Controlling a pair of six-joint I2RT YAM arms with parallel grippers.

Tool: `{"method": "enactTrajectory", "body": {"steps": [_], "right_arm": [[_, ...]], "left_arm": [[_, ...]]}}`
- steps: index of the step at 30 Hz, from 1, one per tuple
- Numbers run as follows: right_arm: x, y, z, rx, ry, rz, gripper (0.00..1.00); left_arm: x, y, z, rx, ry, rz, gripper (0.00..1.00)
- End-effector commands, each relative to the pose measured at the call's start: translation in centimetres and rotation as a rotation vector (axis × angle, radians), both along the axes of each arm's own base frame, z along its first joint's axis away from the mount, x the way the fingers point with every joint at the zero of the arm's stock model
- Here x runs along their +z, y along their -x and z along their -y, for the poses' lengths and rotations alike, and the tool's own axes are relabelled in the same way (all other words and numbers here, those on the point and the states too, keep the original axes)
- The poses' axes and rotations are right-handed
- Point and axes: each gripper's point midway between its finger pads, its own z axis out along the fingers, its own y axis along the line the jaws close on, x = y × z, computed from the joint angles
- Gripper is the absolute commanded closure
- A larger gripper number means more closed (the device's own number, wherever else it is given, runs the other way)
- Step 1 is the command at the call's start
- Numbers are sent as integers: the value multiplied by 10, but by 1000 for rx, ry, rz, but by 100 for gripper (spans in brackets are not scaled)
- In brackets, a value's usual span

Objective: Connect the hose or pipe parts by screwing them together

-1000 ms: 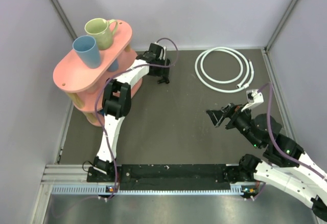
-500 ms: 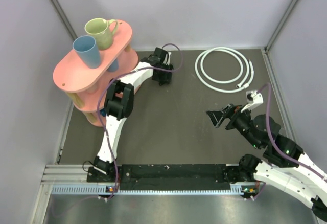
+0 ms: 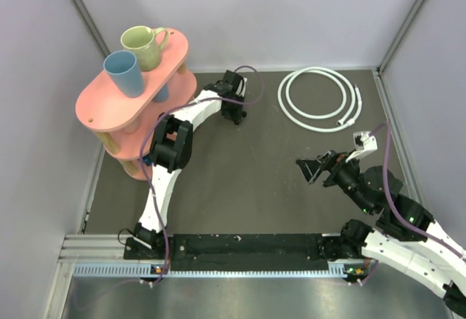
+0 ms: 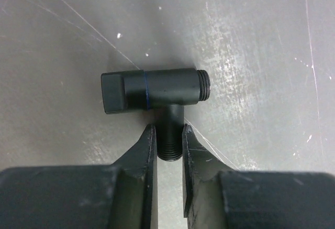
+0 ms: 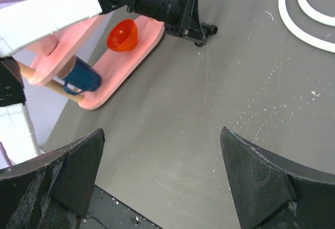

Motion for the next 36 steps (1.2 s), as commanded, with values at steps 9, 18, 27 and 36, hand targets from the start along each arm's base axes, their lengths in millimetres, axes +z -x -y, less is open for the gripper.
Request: {"method": "enactTrajectory", "body": {"steps": [9,18,27,36], "right_arm": [[-26,-35,-16,-132,-15,-77,11],[-72,-52,-63,-67,-35,-178,17],[-96,-70,-81,-32,-142,-240,30],[-107,-93,-87,-47,-216,-326,41]], "left_arm": [[59,110,31,9,253,-33,100],[49,180,27,127,400,-56,100],[113,230,76,-81,741,15,100],[129,247,92,-133,804,31,100]]}}
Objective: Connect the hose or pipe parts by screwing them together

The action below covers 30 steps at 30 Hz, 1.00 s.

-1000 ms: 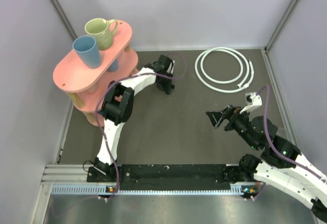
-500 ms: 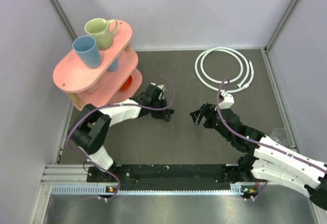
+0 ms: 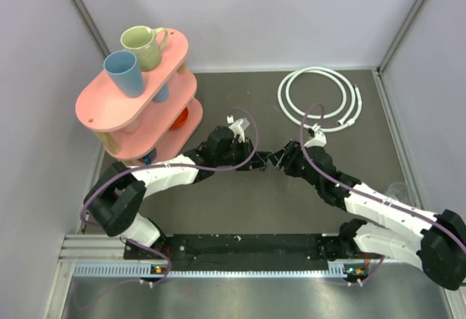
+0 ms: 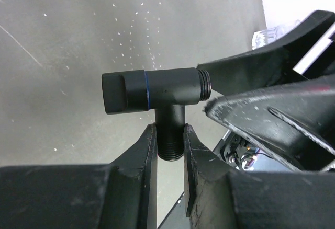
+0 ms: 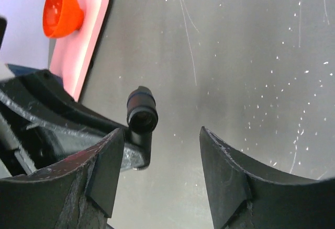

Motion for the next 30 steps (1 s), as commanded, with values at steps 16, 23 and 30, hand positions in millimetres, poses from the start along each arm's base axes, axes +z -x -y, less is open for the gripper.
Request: {"method": "enactTrajectory", "body": {"steps": [16,23,30], "right_arm": [[30,-31,-21,29,-113,70,61],[40,-38,-22,79,-30,169,100],[63,-41,-22,213,169,323,100]], "left_arm": [[53,6,24,-72,183,94,100],[55,10,25,-96,193,91,98],[77,23,22,-175,177,130,30]]}}
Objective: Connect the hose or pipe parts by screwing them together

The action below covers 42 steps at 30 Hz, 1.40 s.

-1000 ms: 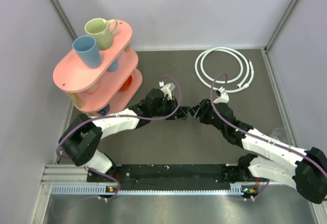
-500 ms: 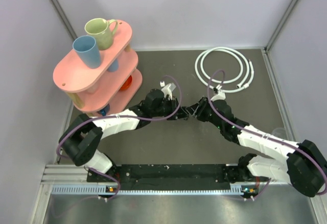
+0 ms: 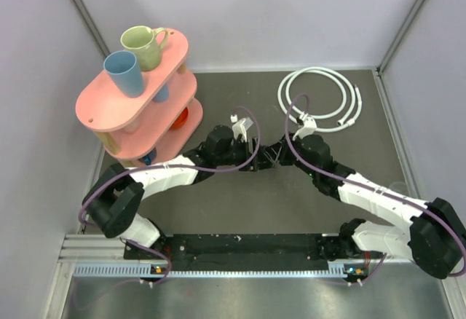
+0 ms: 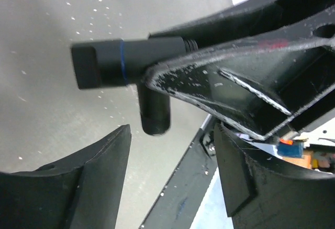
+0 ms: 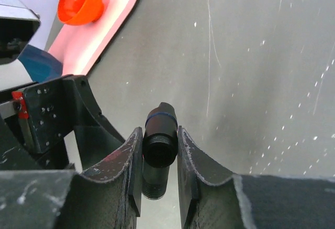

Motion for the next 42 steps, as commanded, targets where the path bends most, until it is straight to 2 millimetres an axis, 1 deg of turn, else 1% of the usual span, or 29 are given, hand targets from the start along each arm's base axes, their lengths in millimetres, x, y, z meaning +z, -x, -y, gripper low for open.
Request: {"method": "enactTrajectory", "body": {"steps": [1,2,3,4,5,6,8,9,10,11,12,13,14,15,17,18,19,20,21,22,26,28,30,32,36,39,40,42], "right_arm": [[58,-15,-6,102,88,224,100],[57,-14,-4,121,121,221,100],[59,-10,-7,176,149,243,100],[72,-10,-6,196,151,274,100],[78,-7,-8,237,154,299,100],[80,4,-14,331,164,324,100],[95,11,-14,392,170,371,100],[96,23,-18,485,184,390,100],[107,29,-22,530,179,421,100],[109,38,-24,584,180,421,100],[104,55,-27,685,180,397,100],[117,60,-30,726,166,420,100],[121,68,-33,772,153,421,100],[125,84,-38,865,113,425,100],[133,97,-40,935,75,444,100],[138,109,-41,990,44,459,100],[139,115,-41,1016,27,465,100],[145,118,-42,1029,11,492,100],[148,120,-41,1028,-2,498,100],[147,121,-41,1032,-5,502,100],[150,126,-42,1056,-25,500,100],[151,130,-42,1077,-49,493,100],[154,135,-43,1105,-71,497,100],[154,136,-43,1109,-74,497,100],[157,137,-43,1109,-79,495,100],[162,131,-43,1071,-70,500,100],[161,129,-43,1059,-67,488,97],[160,122,-44,1020,-57,473,76]], "left_arm": [[57,11,3,-103,59,136,27],[50,15,-4,-127,6,147,24],[62,18,-8,-137,-1,181,24],[64,18,-13,-157,-32,227,24],[66,20,-19,-162,-59,239,24],[72,26,-28,-171,-87,238,25],[80,29,-38,-194,-112,281,26],[93,33,-46,-195,-112,295,28],[97,34,-51,-204,-119,320,29],[104,36,-55,-209,-113,338,30],[115,39,-60,-210,-101,372,30],[117,43,-65,-229,-116,390,31],[120,46,-68,-242,-118,399,31],[125,48,-70,-252,-120,412,32],[123,53,-73,-284,-140,409,33],[123,60,-71,-323,-119,394,33],[124,65,-69,-354,-99,384,34],[125,73,-66,-402,-69,369,38],[127,85,-64,-464,-27,340,39],[128,87,-62,-474,-15,327,41],[130,90,-62,-482,14,341,43],[135,93,-61,-491,42,353,43],[132,93,-61,-493,39,353,42],[130,92,-61,-494,34,358,42],[128,96,-56,-524,73,331,45],[127,91,-52,-511,74,312,71],[132,87,-49,-495,87,322,86],[139,89,-45,-511,129,323,97]]}}
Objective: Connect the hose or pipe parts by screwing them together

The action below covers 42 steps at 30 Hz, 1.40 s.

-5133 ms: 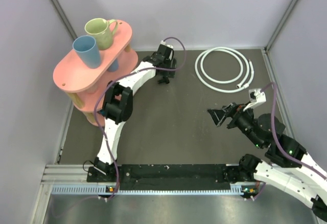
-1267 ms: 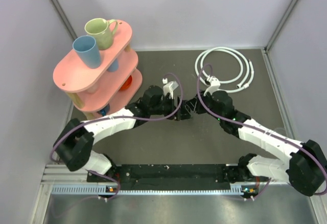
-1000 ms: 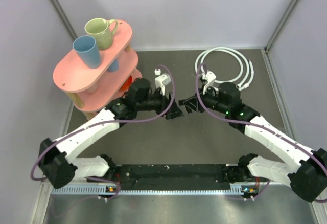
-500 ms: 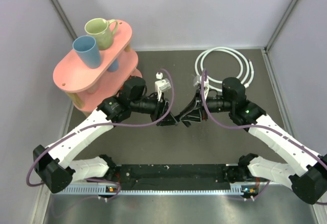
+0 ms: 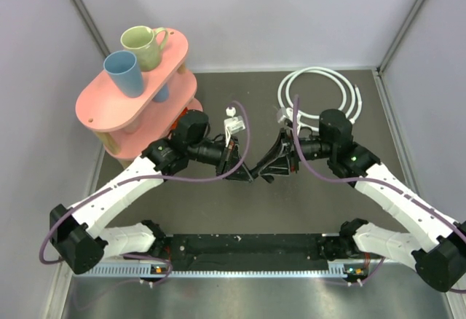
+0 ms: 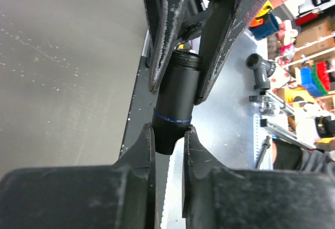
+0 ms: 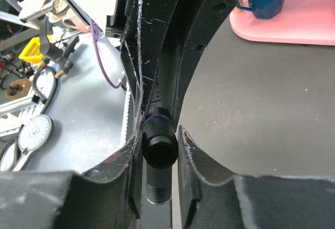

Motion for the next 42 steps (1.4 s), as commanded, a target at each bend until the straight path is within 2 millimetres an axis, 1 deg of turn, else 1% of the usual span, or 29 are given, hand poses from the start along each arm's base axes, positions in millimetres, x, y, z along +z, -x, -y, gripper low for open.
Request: {"method": "enactTrajectory", "body": {"steps": [1,2,3,4,6,7,8,9,10,11,12,15,17,18,23,24,26,27,28,32,33,34,35,36,37,39,41,42], "right_arm": [[26,-12,0,-63,-46,63,65],[24,-11,0,-65,-39,59,61],[19,-11,1,-70,-26,56,53],[16,-10,3,-77,-18,55,42],[6,-7,7,-84,8,48,36],[6,-4,10,-83,6,54,34],[6,-3,12,-94,8,57,34],[1,-3,13,-101,16,49,34],[1,-1,15,-111,15,57,34],[-1,-4,17,-127,22,68,34],[-7,-5,19,-135,37,77,34],[-13,-7,22,-151,47,113,36],[-16,-7,21,-146,52,119,38],[-17,-8,22,-147,53,127,42],[-17,-10,21,-152,52,140,51],[-18,-10,21,-152,53,139,67],[-17,-12,22,-163,50,148,85],[-13,-10,22,-163,38,160,100],[-12,-8,22,-156,32,163,100],[-7,-1,21,-120,14,156,100],[-8,0,21,-109,15,152,100],[-11,0,19,-100,24,133,100],[-12,-1,19,-98,31,124,100],[-13,-1,19,-97,36,115,100],[-15,-3,18,-98,45,106,100],[-15,-4,17,-100,52,104,100],[-13,-3,16,-89,48,107,100],[-14,-3,16,-89,51,100,100]], "left_arm": [[23,-9,14,-6,103,22,100],[28,-10,15,-1,110,29,100],[30,-13,15,15,109,37,100],[32,-15,15,25,112,52,100],[36,-19,14,46,118,74,100],[36,-20,13,54,116,75,100],[38,-21,13,60,119,80,100],[39,-21,13,64,121,80,100],[40,-21,13,65,125,77,100],[39,-20,13,65,126,75,100],[39,-21,13,65,128,76,100],[40,-18,12,60,133,76,100],[43,-15,10,52,144,73,100],[44,-13,10,46,149,67,100],[48,-10,10,36,174,64,100],[48,-10,10,40,173,59,100],[47,-11,10,40,171,52,100],[47,-11,11,43,171,49,100],[47,-12,11,48,171,47,100],[47,-24,10,109,143,68,37],[48,-26,10,109,140,92,34],[55,-29,12,108,143,107,32],[54,-29,12,104,128,100,31],[56,-26,13,76,129,105,31],[61,-29,16,63,129,107,32],[57,-28,18,38,106,80,35],[54,-32,22,33,90,61,37],[51,-31,22,31,79,46,40]]}}
